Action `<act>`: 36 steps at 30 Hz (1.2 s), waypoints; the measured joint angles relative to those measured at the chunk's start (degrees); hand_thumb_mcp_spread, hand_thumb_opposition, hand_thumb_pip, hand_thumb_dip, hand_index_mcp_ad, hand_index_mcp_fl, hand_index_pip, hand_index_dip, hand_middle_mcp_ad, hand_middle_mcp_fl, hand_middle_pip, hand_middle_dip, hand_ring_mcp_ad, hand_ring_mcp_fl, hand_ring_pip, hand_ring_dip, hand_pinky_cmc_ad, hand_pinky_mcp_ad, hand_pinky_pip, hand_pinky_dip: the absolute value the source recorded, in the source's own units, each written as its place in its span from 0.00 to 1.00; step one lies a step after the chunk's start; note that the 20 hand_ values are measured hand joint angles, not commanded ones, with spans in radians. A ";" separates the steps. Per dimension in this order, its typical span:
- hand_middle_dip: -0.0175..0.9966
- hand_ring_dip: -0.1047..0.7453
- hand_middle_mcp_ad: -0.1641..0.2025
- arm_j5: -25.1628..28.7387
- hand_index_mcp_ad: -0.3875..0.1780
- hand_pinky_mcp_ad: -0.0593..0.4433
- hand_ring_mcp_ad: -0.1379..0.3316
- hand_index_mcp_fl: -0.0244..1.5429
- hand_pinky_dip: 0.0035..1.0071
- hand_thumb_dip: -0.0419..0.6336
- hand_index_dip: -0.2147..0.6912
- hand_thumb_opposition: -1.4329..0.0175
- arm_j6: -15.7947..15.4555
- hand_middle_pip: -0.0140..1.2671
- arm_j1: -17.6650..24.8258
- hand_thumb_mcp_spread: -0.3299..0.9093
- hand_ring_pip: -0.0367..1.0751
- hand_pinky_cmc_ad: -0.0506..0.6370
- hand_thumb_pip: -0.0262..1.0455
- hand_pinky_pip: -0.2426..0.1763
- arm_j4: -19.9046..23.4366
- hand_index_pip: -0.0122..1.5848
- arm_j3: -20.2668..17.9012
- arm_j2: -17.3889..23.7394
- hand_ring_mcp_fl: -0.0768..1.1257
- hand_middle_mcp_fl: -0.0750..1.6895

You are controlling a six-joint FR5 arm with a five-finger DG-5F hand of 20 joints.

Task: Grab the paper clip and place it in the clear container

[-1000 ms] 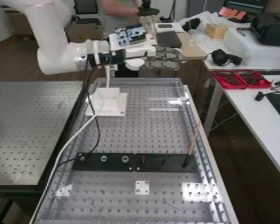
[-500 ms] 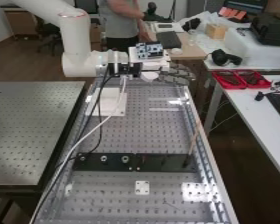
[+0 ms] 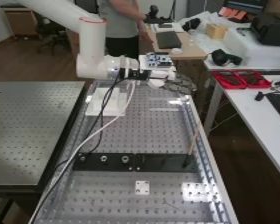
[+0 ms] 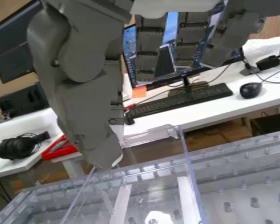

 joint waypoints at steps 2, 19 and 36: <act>0.19 0.19 0.44 0.56 0.29 0.43 0.58 0.48 0.19 0.48 0.42 0.32 0.33 0.12 0.11 0.75 0.13 0.52 0.49 0.44 -0.16 0.77 0.29 -0.30 0.11 0.17; 0.19 0.19 0.44 1.47 0.28 0.43 0.58 0.44 0.19 0.49 0.43 0.33 -0.04 0.12 0.27 0.75 0.12 0.52 0.50 0.44 -3.66 0.71 1.75 -2.33 0.12 0.17; 0.19 0.19 0.43 0.55 0.32 0.43 0.58 0.06 0.26 0.48 0.35 0.42 1.35 0.11 -1.40 0.62 0.12 0.52 0.59 0.43 -3.90 0.59 -0.39 1.48 0.08 0.09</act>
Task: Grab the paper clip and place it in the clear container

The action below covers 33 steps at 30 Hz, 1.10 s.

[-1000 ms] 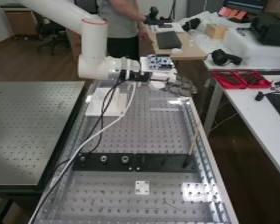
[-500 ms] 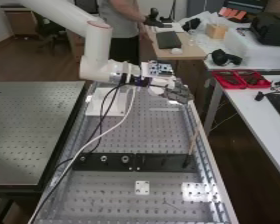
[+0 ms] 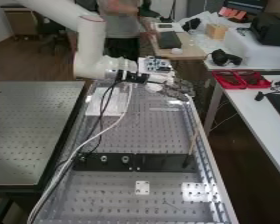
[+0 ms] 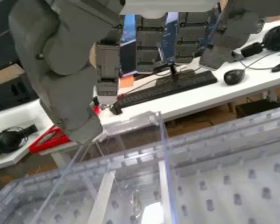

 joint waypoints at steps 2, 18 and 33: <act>0.19 0.19 0.44 0.03 0.32 0.43 0.58 0.06 0.26 0.48 0.35 0.42 -0.25 0.11 -0.51 0.62 0.12 0.52 0.59 0.43 0.34 0.58 -1.38 2.19 0.08 0.09; 0.19 0.19 0.46 3.39 0.37 0.55 0.57 0.11 0.27 0.48 0.41 0.43 -3.08 0.11 -6.85 0.63 0.12 0.52 0.55 0.43 1.10 0.43 -13.98 20.69 0.07 0.08; 0.19 0.19 0.46 3.80 0.37 0.55 0.57 0.15 0.27 0.48 0.45 0.43 -9.75 0.11 -12.34 0.61 0.12 0.52 0.51 0.43 -3.90 0.40 -14.52 26.18 0.07 0.08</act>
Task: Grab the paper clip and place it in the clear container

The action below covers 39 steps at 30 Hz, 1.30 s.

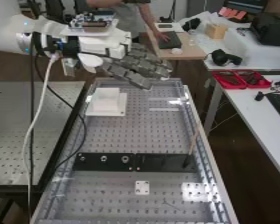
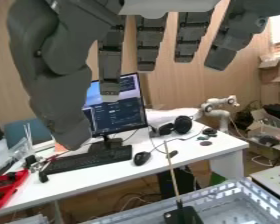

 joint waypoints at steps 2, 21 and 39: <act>0.19 0.19 0.46 -0.14 0.37 0.55 0.57 0.15 0.27 0.48 0.45 0.43 -0.96 0.11 -0.64 0.61 0.12 0.52 0.51 0.43 -0.53 0.40 0.24 0.25 0.07 0.08; 0.19 0.19 0.46 -4.08 0.37 0.55 0.57 0.16 0.27 0.48 0.45 0.43 -3.72 0.11 -5.27 0.61 0.12 0.52 0.50 0.43 -2.52 0.39 1.67 2.36 0.07 0.08; 0.19 0.19 0.47 -8.32 0.40 0.57 0.58 0.06 0.29 0.46 0.46 0.43 -4.27 0.11 -5.10 0.58 0.12 0.52 0.47 0.43 -5.56 0.15 2.68 3.74 0.07 0.08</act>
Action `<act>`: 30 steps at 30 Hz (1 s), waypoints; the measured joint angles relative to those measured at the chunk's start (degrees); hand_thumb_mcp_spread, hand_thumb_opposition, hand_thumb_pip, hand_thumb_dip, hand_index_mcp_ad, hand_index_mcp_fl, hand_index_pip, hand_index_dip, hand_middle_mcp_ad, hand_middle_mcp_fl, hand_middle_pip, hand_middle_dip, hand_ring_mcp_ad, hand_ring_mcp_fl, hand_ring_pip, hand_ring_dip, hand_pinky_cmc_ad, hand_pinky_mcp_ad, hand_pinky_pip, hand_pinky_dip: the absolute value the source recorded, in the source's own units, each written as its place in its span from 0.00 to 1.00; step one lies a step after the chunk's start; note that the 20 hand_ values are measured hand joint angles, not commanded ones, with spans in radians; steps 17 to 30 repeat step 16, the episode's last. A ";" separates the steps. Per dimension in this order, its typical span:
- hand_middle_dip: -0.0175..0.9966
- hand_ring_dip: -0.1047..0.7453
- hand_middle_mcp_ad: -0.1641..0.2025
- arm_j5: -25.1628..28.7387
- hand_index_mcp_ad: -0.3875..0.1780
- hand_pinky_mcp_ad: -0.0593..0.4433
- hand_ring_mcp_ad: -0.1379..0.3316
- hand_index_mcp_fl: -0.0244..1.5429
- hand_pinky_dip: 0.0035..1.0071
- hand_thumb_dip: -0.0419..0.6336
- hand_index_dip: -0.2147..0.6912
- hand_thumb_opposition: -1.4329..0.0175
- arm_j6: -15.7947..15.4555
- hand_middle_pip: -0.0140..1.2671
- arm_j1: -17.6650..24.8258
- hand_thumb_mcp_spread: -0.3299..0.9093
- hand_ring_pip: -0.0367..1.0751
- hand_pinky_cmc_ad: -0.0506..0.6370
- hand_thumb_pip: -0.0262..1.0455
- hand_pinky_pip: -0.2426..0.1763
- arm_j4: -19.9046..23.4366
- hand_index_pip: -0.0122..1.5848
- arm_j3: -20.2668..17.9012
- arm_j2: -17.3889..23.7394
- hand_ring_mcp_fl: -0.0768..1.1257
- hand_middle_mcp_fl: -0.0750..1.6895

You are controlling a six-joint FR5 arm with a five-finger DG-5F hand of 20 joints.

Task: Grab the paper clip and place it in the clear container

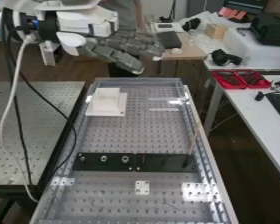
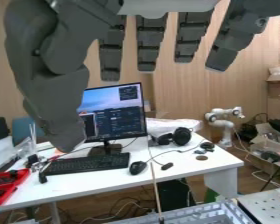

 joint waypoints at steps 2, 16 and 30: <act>0.19 0.19 0.48 -0.25 0.40 0.57 0.58 0.06 0.29 0.45 0.45 0.45 -0.01 0.11 0.04 0.58 0.12 0.52 0.46 0.43 -0.31 0.13 0.22 0.08 0.07 0.08; 0.19 0.19 0.48 -0.70 0.40 0.57 0.58 0.04 0.30 0.44 0.41 0.45 -0.05 0.11 -0.14 0.58 0.12 0.52 0.46 0.43 0.36 0.08 0.05 0.60 0.07 0.08; 0.19 0.19 0.48 -0.70 0.40 0.57 0.58 0.04 0.30 0.44 0.41 0.45 -0.05 0.11 -0.14 0.58 0.12 0.52 0.46 0.43 0.36 0.08 0.05 0.60 0.07 0.08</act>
